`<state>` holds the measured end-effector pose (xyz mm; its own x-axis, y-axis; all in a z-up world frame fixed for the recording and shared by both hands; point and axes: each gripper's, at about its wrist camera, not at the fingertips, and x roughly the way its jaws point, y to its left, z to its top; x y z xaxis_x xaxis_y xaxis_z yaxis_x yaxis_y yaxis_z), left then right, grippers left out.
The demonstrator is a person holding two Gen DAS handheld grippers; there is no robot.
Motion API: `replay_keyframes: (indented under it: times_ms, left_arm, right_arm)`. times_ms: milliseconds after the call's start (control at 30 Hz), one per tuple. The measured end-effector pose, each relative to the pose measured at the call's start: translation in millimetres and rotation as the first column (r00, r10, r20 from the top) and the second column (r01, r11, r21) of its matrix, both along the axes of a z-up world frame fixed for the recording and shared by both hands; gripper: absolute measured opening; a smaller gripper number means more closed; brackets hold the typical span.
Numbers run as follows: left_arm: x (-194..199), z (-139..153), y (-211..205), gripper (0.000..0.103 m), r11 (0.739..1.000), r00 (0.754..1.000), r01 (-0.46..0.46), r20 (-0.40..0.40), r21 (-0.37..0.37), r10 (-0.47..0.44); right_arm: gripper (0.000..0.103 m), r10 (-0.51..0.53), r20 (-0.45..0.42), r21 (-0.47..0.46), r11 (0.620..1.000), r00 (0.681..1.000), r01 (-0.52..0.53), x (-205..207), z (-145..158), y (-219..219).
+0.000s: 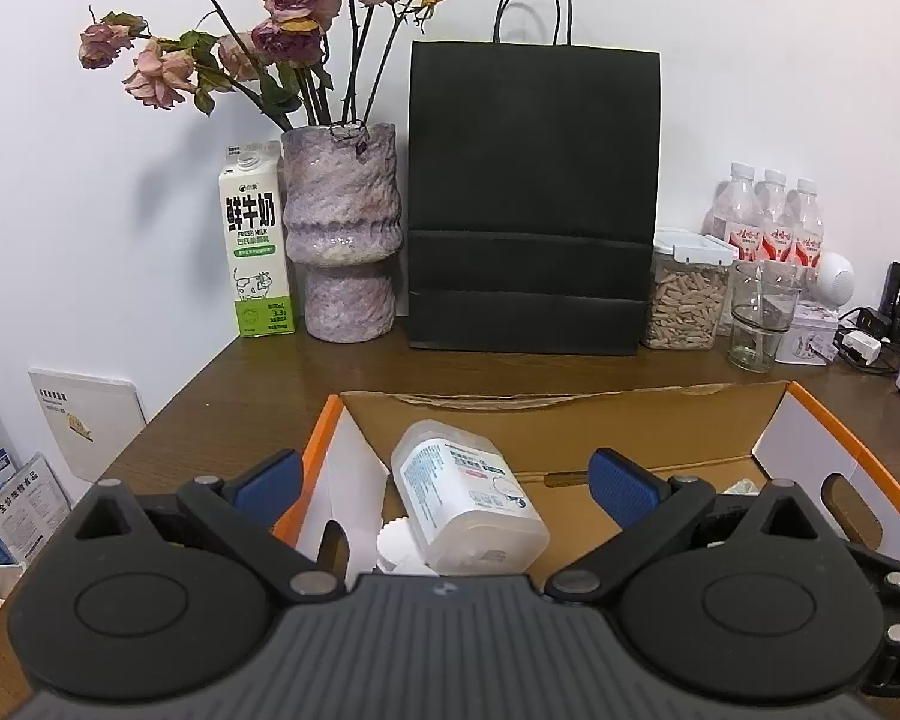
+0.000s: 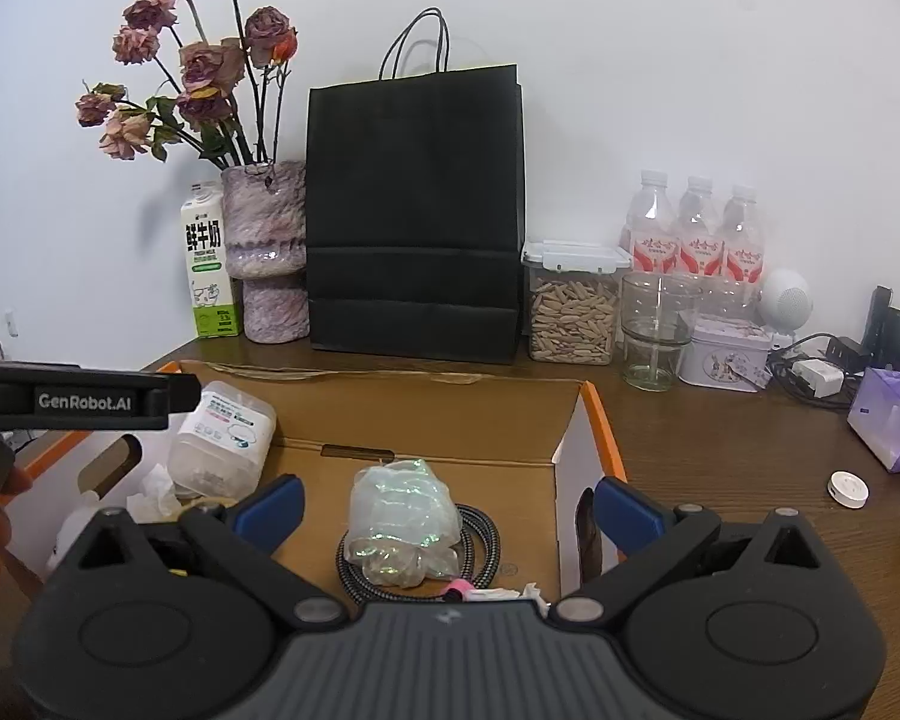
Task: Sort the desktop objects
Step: 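Raise both open tools out of the box toward the table items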
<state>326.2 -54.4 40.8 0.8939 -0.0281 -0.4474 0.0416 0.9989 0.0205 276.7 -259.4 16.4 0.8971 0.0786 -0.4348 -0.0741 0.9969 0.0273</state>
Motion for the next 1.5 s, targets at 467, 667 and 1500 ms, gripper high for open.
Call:
replay_keyframes:
  times_ms: [467, 667, 1500]
  left_arm:
    - [-10, 5, 3, 0.103, 1.000, 1.000, -0.003, 0.029, -0.002, 0.003]
    - [-17, 11, 5, 0.103, 1.000, 0.999, -0.002, 0.050, -0.001, 0.002]
    - [-111, 14, 52, 0.103, 0.999, 0.996, 0.036, 0.075, 0.041, -0.038]
  right_arm:
    - [0.103, -0.014, -0.029, 0.001, 1.000, 0.999, 0.014, 3, 6, 1]
    - [0.103, -0.028, -0.048, 0.014, 0.999, 0.998, 0.029, 5, 13, 1]
    - [0.103, 0.010, -0.100, -0.068, 0.998, 0.995, -0.017, -81, 25, 12]
